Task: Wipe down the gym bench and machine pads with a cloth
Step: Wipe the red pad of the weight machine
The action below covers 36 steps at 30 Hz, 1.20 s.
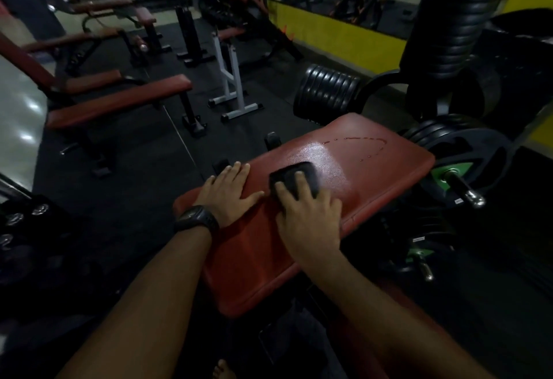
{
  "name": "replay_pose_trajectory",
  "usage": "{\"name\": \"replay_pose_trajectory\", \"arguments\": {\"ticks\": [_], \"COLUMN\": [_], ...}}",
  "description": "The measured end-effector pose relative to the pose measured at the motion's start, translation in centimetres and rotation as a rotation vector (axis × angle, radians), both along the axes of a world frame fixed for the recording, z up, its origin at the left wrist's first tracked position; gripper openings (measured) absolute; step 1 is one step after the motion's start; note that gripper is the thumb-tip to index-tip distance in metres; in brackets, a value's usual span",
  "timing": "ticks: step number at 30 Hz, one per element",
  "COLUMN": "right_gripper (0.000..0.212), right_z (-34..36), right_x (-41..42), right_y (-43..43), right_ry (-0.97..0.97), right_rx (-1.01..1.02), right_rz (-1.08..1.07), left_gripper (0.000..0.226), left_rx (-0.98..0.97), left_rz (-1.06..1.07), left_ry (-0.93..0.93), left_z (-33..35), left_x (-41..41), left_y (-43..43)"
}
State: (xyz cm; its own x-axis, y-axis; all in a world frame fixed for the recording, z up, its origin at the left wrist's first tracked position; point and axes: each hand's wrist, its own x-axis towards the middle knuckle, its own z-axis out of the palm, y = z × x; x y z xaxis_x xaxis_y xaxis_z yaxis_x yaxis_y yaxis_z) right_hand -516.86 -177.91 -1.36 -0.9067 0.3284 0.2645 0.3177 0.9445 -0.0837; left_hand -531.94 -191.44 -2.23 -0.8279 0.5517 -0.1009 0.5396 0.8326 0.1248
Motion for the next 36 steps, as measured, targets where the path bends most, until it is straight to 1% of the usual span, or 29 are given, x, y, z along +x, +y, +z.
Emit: {"name": "replay_pose_trajectory", "arguments": {"ticks": [2,3,5,7,9,11,13,15,17,18,19,21,23,25,27,28,30,32,33,34,36], "right_gripper": [0.057,0.058,0.058,0.059,0.061,0.063,0.062,0.060,0.058,0.058,0.059,0.060,0.060,0.061,0.060,0.058,0.056,0.054,0.053,0.053,0.056], "right_z": [0.0,0.4,1.1,1.3,1.2,1.1,1.1,0.7,0.5,0.6,0.9,1.3,1.3,1.2,1.0,1.0,0.6,0.3,0.4,0.8,1.5], "right_x": [-1.7,-2.8,-4.2,-4.2,-3.5,-2.6,-2.2,-2.4,-3.9,-5.1,-6.2,-7.8,-8.1,-7.6,-7.2,-7.1,-7.3,-8.4,-9.4,-10.5,-12.2], "right_y": [1.1,2.6,6.2,8.7,8.1,5.2,2.0,0.2,1.1,2.4,4.0,7.2,9.2,8.6,6.1,4.6,2.2,1.9,2.9,4.3,7.7], "right_ry": [0.007,-0.015,-0.081,-0.089,-0.069,-0.087,-0.073,-0.013,0.004,-0.021,-0.055,-0.100,-0.081,-0.042,-0.036,-0.022,0.016,0.003,-0.021,-0.050,-0.120], "right_rx": [0.052,0.042,-0.007,-0.062,-0.057,-0.053,-0.064,-0.025,0.020,0.033,0.035,-0.009,-0.099,-0.125,-0.092,-0.081,-0.041,0.042,0.068,0.069,0.000], "right_rz": [0.120,0.115,0.015,-0.132,-0.241,-0.273,-0.163,0.031,0.172,0.187,0.166,0.046,-0.095,-0.208,-0.242,-0.199,-0.011,0.192,0.238,0.233,0.118], "left_gripper": [0.082,0.084,0.087,0.087,0.087,0.088,0.088,0.086,0.085,0.087,0.088,0.090,0.090,0.092,0.095,0.095,0.096,0.095,0.094,0.094,0.095], "left_rx": [-0.007,-0.003,0.011,0.018,0.017,0.020,0.028,0.025,0.027,0.032,0.032,0.033,0.052,0.060,0.063,0.057,0.048,0.058,0.058,0.052,0.040], "left_rz": [0.002,0.003,-0.003,-0.007,-0.004,0.001,0.007,0.005,0.010,0.014,0.014,0.004,0.001,0.007,0.022,0.026,0.035,0.040,0.045,0.051,0.060], "left_ry": [-0.006,-0.020,-0.046,-0.050,-0.044,-0.036,-0.025,-0.004,0.005,-0.006,-0.020,-0.040,-0.045,-0.039,-0.030,-0.022,-0.005,-0.011,-0.018,-0.029,-0.059], "left_z": [-0.1,0.0,0.1,0.2,0.1,0.1,0.0,-0.2,-0.3,-0.3,-0.2,0.0,0.1,0.0,-0.1,-0.1,-0.3,-0.3,-0.4,-0.3,0.0], "left_x": [-0.1,-0.1,0.0,0.1,0.0,-0.1,-0.4,-0.8,-0.9,-0.8,-0.7,-0.5,-0.5,-0.6,-0.8,-1.0,-1.2,-1.4,-1.3,-1.2,-1.2], "left_y": [0.1,0.0,-0.1,-0.2,-0.2,-0.1,0.1,0.2,0.3,0.4,0.4,0.3,0.1,0.0,0.1,0.2,0.5,0.5,0.5,0.6,0.7]}}
